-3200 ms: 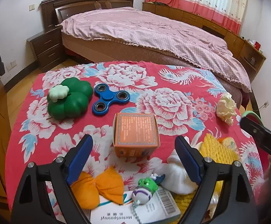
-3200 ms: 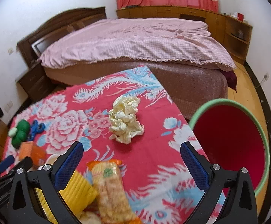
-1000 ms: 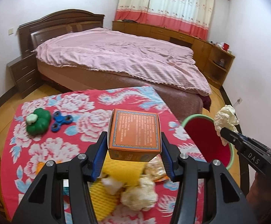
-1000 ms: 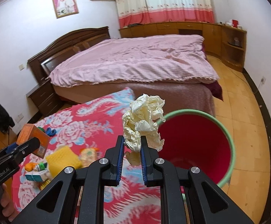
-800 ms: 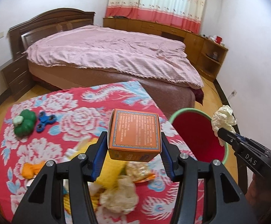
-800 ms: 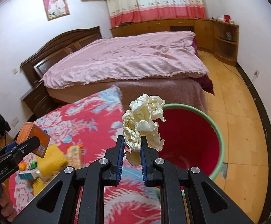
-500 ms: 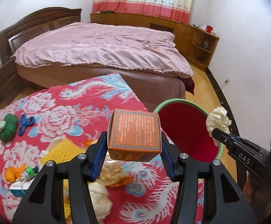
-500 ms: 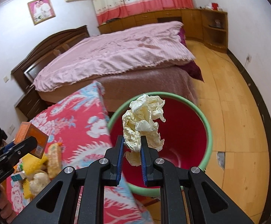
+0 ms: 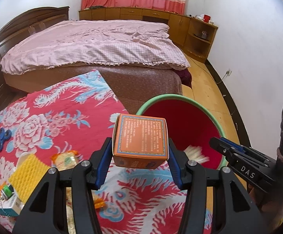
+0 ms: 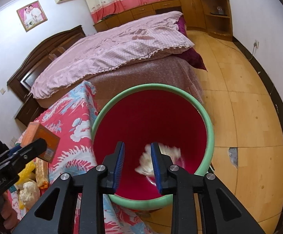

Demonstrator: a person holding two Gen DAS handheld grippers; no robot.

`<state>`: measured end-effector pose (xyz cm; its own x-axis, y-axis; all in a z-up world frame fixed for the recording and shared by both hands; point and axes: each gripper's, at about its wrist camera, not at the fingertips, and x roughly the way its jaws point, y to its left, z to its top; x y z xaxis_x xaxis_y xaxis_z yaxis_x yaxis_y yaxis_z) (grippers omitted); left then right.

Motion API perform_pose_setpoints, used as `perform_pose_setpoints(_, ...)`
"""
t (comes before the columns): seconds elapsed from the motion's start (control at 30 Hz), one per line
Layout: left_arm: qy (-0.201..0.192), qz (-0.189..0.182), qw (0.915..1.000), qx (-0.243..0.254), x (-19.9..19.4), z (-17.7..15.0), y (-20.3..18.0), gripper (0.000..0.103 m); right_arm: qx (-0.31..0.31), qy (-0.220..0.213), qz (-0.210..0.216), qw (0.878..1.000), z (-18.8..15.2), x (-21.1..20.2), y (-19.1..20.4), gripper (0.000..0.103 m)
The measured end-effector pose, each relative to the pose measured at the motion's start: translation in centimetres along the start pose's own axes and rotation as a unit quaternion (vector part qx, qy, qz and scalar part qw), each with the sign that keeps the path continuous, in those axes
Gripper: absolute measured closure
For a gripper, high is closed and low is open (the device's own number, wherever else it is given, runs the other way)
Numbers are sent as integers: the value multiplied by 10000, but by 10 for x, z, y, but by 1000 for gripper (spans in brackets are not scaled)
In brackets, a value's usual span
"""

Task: Collect trash
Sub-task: 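Drop the paper into the red bucket with the right gripper while the left drops the box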

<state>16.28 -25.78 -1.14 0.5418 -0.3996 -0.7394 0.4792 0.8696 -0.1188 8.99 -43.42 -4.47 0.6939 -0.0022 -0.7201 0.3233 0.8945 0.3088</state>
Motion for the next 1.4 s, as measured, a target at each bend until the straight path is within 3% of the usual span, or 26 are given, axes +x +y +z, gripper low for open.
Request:
perform_pose_setpoints(0.13,39,-60,9999,88,8,0,-8,49,143,-64,64,9999,0,-7,-8,67)
perform_pose_setpoints(0.53,107,-568,9977,359,28,7,-42,47,631,-351,-54,9974,-5,-37,-38,64)
perform_pose_setpoints(0.63,70,-618,9974,361,26,9,-46,39,667,-342,-71,9972,-6,-39,-40,63)
perform_pose_setpoints(1.0,-37,-475,9987,174,-1,5,-32,38,529,-366,32,9979,-10,-50,-25,58)
perform_pose_setpoints(1.4,-223,-69,9990,-371,-54,-21,23,38,240,-305,265,9989,-27,-64,20,49)
